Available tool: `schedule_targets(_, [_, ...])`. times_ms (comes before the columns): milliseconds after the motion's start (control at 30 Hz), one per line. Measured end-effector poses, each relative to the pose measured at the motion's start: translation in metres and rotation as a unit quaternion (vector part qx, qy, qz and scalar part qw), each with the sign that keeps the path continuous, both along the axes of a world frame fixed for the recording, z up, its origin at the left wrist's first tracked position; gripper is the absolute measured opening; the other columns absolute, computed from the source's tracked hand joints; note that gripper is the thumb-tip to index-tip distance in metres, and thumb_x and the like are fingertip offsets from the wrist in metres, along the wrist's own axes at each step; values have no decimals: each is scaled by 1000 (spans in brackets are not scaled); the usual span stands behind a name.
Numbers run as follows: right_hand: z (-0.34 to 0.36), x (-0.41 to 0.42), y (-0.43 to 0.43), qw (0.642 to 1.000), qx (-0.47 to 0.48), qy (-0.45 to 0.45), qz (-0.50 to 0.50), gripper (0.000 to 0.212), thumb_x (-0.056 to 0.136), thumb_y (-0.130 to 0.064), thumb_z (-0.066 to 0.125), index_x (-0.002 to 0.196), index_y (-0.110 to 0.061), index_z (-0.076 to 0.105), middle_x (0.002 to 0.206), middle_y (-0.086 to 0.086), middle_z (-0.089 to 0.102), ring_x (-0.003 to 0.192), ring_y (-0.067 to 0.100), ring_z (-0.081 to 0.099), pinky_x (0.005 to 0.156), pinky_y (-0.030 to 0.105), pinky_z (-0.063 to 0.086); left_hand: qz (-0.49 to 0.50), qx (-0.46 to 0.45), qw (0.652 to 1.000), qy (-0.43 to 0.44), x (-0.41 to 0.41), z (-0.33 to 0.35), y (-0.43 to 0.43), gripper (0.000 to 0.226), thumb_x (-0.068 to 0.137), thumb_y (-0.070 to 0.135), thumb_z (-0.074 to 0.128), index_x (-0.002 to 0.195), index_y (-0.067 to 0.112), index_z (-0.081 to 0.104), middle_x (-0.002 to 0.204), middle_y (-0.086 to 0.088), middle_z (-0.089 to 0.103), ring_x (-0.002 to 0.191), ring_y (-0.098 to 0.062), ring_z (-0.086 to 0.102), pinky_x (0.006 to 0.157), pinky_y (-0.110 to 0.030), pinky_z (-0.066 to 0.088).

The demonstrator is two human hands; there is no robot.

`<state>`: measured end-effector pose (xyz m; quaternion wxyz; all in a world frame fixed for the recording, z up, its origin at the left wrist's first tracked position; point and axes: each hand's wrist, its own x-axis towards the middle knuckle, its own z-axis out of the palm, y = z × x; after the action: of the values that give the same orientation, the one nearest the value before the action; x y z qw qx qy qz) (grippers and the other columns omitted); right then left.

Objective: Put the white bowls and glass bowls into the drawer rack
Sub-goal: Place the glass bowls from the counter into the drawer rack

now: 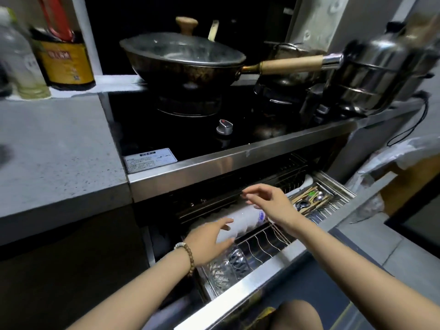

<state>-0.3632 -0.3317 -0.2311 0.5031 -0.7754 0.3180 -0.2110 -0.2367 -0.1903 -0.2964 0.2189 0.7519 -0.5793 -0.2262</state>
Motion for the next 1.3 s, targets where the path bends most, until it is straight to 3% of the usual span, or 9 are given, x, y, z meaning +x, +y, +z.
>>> schedule_targets(100, [41, -10, 10, 998, -12, -60, -1, 17, 89, 1, 57, 104, 1, 65, 95, 13, 69, 69, 2, 66, 63, 7, 48, -4, -79, 997, -11, 1, 51, 13, 41, 90, 43, 51, 130, 34, 46, 128, 13, 58, 117, -8, 53, 99, -30, 44])
schedule_targets(233, [92, -3, 29, 991, -82, -107, 17, 18, 89, -1, 58, 104, -3, 66, 101, 8, 70, 85, 5, 65, 74, 7, 48, 5, -162, 986, -33, 14, 118, 45, 32, 89, 45, 51, 121, 42, 50, 116, 20, 63, 108, 2, 55, 95, -31, 47])
schedule_targets(367, [130, 29, 53, 979, -156, -106, 77, 20, 88, -2, 60, 106, -6, 65, 106, 4, 69, 97, 7, 63, 86, 9, 47, 31, -231, 971, -50, 36, 176, 83, 30, 89, 43, 53, 118, 39, 54, 110, 19, 64, 103, 5, 56, 94, -28, 48])
schedule_targets(467, [151, 61, 73, 971, -181, -100, 121, 20, 88, -6, 62, 106, -14, 65, 108, 2, 69, 102, 10, 64, 92, 19, 47, 62, -265, 959, -79, 57, 213, 116, 33, 89, 40, 55, 122, 36, 53, 113, 17, 63, 106, 2, 56, 94, -29, 49])
schedule_targets(633, [177, 119, 114, 953, -221, -98, 184, 20, 88, -17, 63, 107, -24, 65, 109, -9, 69, 104, 1, 63, 94, 19, 47, 130, -279, 943, -128, 103, 253, 178, 37, 89, 39, 53, 125, 32, 51, 118, 15, 62, 111, 2, 53, 97, -23, 44])
schedule_targets(733, [184, 154, 140, 943, -240, -87, 215, 25, 89, -22, 62, 113, -22, 64, 114, -9, 67, 105, 2, 62, 95, 21, 47, 180, -284, 929, -155, 130, 262, 216, 35, 89, 39, 55, 123, 33, 52, 117, 15, 61, 111, 2, 52, 97, -21, 41])
schedule_targets(1000, [181, 236, 203, 931, -235, -70, 271, 36, 88, -27, 63, 123, -20, 59, 129, -4, 59, 113, 11, 59, 93, 25, 48, 294, -262, 900, -188, 197, 248, 292, 44, 85, 40, 60, 126, 28, 52, 130, 9, 54, 122, -9, 47, 106, -30, 37])
schedule_targets(1200, [172, 275, 228, 935, -184, -72, 296, 50, 80, -42, 69, 125, -28, 54, 136, -5, 52, 126, 13, 48, 96, 23, 40, 378, -273, 881, -76, 229, 219, 307, 78, 68, 65, 60, 135, 30, 39, 142, 6, 41, 126, -11, 41, 106, -31, 36])
schedule_targets(1300, [168, 286, 233, 937, -171, -67, 296, 53, 75, -48, 71, 123, -33, 54, 139, -5, 50, 131, 14, 43, 98, 27, 38, 383, -267, 884, -29, 240, 207, 306, 84, 59, 74, 56, 132, 37, 38, 143, 6, 42, 119, -5, 39, 99, -27, 35])
